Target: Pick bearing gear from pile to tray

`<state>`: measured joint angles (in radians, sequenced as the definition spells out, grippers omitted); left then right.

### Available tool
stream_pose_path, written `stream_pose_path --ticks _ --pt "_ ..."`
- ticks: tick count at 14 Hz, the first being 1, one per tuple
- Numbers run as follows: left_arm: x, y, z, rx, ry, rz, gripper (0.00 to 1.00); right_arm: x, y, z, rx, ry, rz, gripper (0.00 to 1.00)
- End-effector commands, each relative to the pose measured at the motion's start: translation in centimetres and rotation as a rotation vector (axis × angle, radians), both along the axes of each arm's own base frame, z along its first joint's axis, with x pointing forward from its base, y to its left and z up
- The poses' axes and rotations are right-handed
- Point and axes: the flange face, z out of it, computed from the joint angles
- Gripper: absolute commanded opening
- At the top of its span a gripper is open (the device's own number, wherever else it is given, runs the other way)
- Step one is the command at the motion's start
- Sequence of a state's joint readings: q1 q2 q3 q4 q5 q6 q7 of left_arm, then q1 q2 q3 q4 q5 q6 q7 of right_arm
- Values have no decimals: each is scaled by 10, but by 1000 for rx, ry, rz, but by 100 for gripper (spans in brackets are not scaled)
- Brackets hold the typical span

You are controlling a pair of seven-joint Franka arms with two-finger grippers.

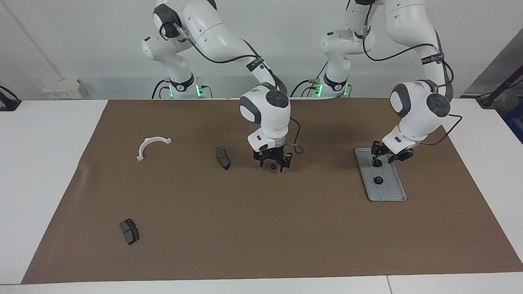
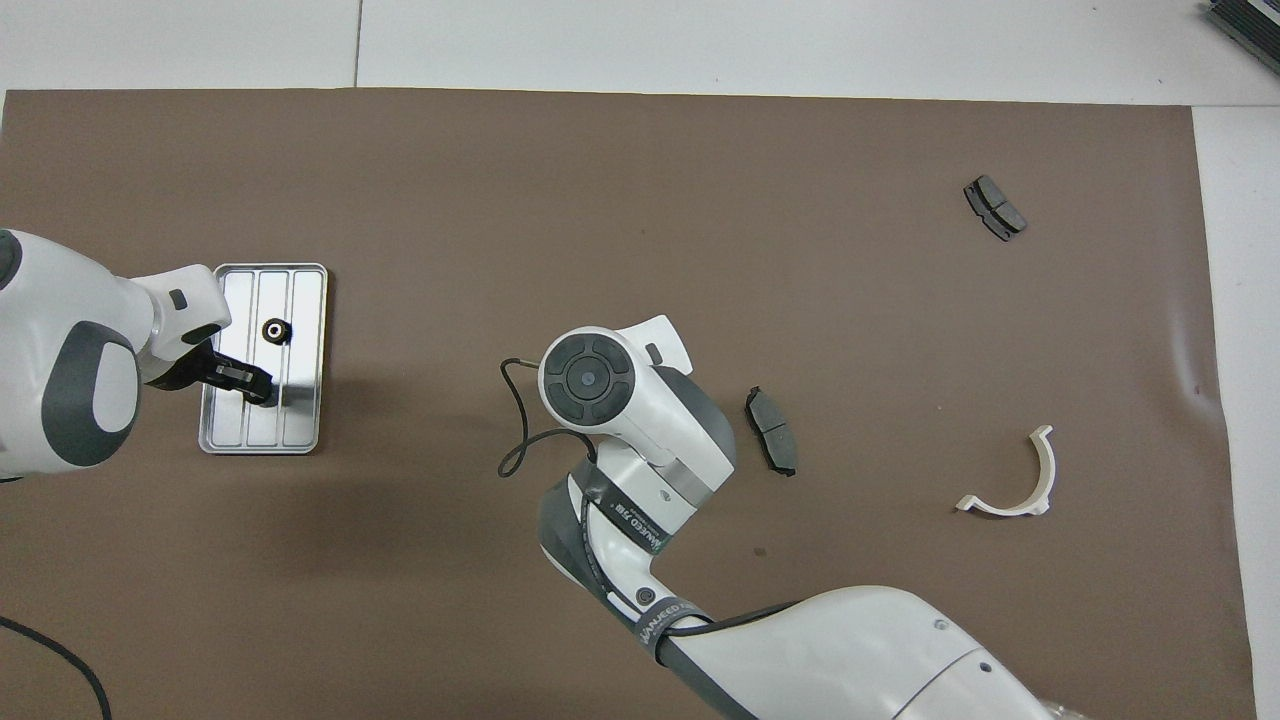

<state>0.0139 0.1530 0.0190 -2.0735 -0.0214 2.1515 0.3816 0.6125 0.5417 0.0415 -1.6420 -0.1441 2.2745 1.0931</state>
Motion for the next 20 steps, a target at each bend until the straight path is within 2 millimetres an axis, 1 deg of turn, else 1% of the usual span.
stream_pose_path --ticks 1,3,4,6,8,9,10,11,13,14,16,17,18,20 --pt "-1 -13 19 11 -32 43 64 10 -43 29 -7 -21 21 100" --pt "0 -52 26 18 -21 87 64 5 -84 52 -10 -24 35 100" --pt "-1 -69 29 23 -14 123 64 9 -108 67 -10 -34 23 100" --pt "-6 -114 30 31 -14 186 64 10 -148 92 -13 -50 47 100" --pt "-16 -158 31 39 -17 246 65 15 -184 118 -28 -44 61 100" --pt "-21 -182 32 41 -23 276 70 20 -207 136 -31 -59 70 100" --pt "-28 -209 29 42 -29 307 71 23 -236 154 -42 -66 83 100" --pt "-31 -233 28 39 -40 346 71 24 -261 170 -53 -61 106 100" --pt "-32 -286 23 32 -55 421 69 23 -311 204 -6 -47 154 100" --pt "-30 -306 27 27 -63 444 68 21 -332 221 -11 -41 184 100" --pt "-25 -342 26 15 -70 484 66 20 -370 259 -28 -9 220 100" --pt "-26 -363 23 11 -72 494 63 20 -385 273 -34 8 246 100" --pt "-24 -381 21 4 -75 501 63 19 -394 285 -39 18 261 100" --pt "-19 -398 24 -12 -86 508 63 17 -402 295 -47 44 262 100"
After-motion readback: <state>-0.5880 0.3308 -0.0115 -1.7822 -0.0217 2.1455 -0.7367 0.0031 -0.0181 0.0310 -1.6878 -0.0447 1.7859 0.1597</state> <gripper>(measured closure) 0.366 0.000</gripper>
